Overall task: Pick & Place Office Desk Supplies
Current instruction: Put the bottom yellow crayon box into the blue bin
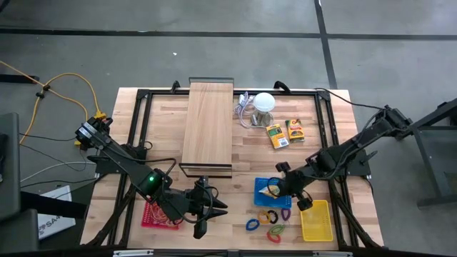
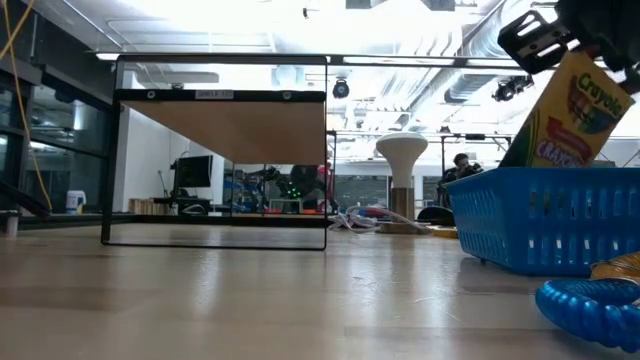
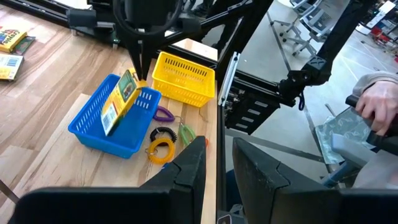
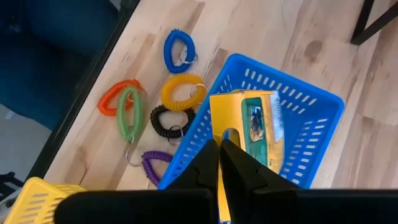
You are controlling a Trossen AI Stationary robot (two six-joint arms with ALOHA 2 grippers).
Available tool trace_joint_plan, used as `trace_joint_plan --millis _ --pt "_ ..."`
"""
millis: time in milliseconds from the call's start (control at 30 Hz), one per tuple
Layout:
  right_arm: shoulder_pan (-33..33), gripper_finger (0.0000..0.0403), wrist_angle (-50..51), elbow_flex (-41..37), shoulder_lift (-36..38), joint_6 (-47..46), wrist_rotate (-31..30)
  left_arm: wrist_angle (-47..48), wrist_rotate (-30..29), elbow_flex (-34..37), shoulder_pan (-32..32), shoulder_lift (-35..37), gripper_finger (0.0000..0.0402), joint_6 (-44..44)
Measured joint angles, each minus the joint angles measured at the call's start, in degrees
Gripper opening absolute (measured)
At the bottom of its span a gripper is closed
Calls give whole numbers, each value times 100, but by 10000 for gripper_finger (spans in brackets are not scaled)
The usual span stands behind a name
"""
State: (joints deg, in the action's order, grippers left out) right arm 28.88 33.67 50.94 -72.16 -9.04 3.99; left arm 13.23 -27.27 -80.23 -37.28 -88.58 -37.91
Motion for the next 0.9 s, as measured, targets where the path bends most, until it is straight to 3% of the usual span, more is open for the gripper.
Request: trace_joint_plan --millis 433,900 --pt "0 6 -8 0 -591 -9 69 -2 0 0 0 0 77 0" --pt "0 47 -8 0 -615 -36 45 -2 0 0 0 0 77 0"
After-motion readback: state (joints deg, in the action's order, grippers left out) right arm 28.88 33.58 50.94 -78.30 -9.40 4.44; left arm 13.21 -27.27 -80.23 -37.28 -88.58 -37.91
